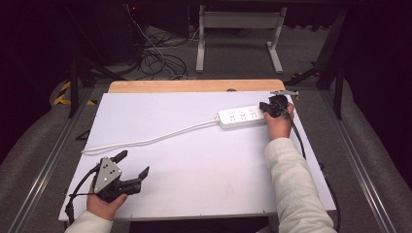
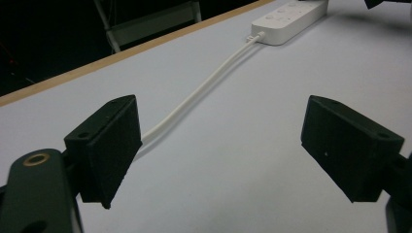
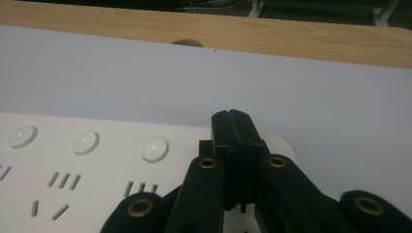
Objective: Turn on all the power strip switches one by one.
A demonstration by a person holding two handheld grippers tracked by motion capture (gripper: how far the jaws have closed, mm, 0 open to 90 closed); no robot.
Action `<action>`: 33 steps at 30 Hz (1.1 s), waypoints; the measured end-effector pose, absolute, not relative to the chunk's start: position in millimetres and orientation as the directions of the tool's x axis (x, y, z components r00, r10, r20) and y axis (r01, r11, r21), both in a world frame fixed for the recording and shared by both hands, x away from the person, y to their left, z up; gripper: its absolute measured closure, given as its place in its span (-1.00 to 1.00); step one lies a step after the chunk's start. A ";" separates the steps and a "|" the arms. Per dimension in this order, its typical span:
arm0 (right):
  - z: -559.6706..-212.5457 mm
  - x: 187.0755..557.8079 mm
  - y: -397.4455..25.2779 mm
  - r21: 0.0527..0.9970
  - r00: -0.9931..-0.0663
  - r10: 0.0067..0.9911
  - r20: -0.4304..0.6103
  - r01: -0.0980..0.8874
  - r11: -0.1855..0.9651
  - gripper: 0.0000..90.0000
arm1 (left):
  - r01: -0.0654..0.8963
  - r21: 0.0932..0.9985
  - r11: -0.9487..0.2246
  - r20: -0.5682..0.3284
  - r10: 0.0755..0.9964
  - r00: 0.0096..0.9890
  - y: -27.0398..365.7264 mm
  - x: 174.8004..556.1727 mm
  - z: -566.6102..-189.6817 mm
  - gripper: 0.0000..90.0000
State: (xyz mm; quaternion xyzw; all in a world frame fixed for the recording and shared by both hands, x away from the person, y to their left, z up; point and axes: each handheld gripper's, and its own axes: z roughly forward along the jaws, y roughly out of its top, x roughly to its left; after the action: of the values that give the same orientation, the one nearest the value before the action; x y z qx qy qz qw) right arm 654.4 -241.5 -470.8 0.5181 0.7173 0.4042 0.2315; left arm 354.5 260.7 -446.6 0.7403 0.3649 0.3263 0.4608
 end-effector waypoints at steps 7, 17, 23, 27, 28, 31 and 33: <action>-461.9 655.8 -234.5 0.800 -0.369 0.929 0.013 0.561 0.212 1.00 | 0.240 0.923 -0.300 0.139 0.842 0.521 260.7 353.8 -445.9 -0.67; -409.6 606.1 -233.5 0.890 -0.496 0.868 -0.009 0.392 0.233 0.03 | 0.234 0.923 -0.306 0.148 0.842 0.519 258.6 353.8 -444.6 -0.67; -394.2 569.3 -230.9 0.906 -0.547 0.837 -0.011 0.349 0.240 -0.23 | 0.236 0.925 -0.299 0.142 0.845 0.515 258.5 354.3 -444.0 -0.67; -382.7 548.0 -231.3 0.920 -0.583 0.812 -0.006 0.316 0.234 -0.32 | 0.237 0.924 -0.300 0.142 0.846 0.514 258.9 354.7 -443.8 -0.67; -380.5 543.5 -232.0 0.923 -0.590 0.807 -0.007 0.307 0.232 -0.33 | 0.236 0.924 -0.300 0.145 0.847 0.512 259.1 354.6 -443.6 -0.67; -376.9 531.6 -234.2 0.928 -0.610 0.793 -0.005 0.293 0.231 -0.36 | 0.235 0.925 -0.299 0.143 0.847 0.513 258.9 353.8 -443.2 -0.67; -376.3 524.0 -235.1 0.928 -0.622 0.783 0.001 0.293 0.231 -0.38 | 0.235 0.925 -0.297 0.142 0.848 0.511 258.9 353.2 -442.9 -0.67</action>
State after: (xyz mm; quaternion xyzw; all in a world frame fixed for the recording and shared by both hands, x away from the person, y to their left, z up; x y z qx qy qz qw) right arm 524.0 -235.1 -376.3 0.3606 0.7460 0.5043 0.2432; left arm 353.2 258.9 -442.9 0.7348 0.3685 0.3297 0.4643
